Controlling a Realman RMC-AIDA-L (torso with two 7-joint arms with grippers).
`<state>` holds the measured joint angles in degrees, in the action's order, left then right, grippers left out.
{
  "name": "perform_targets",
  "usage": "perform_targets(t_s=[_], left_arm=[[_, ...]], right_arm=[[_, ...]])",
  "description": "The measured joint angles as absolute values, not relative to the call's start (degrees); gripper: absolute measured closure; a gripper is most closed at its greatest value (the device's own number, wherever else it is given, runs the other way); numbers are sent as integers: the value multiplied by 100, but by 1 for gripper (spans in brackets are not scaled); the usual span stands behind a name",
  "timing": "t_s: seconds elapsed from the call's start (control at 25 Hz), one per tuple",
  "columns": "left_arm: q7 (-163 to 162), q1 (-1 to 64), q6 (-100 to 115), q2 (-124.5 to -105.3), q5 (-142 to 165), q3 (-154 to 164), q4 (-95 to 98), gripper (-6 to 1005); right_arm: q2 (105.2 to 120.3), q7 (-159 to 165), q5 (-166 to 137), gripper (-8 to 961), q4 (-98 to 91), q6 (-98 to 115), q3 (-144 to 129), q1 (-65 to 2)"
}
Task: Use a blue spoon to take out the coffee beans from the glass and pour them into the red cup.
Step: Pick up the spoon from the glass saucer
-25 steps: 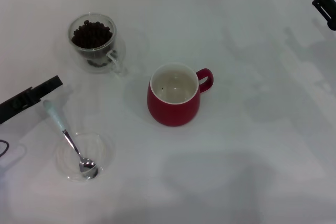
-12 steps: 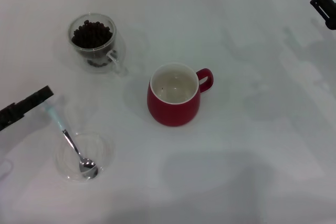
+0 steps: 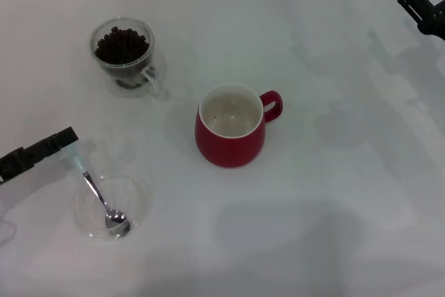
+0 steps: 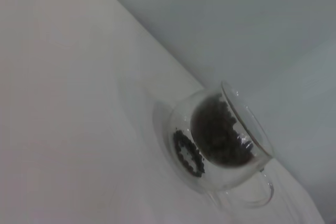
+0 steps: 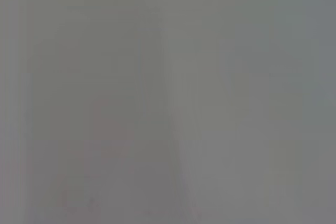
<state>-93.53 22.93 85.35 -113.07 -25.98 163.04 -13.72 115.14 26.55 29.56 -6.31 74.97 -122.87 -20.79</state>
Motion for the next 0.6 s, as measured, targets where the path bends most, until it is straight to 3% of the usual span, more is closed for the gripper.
perform_targets(t_s=[0.4, 0.6], left_arm=[[-9321, 2408, 8442, -11293, -2378, 16304, -1373, 140], [-9285, 2441, 8373, -11303, -2377, 16304, -1379, 243]], right_arm=[[11514, 2654, 2962, 87, -662, 7416, -12287, -2072], [11514, 2654, 2962, 87, -660, 7416, -12287, -2039]])
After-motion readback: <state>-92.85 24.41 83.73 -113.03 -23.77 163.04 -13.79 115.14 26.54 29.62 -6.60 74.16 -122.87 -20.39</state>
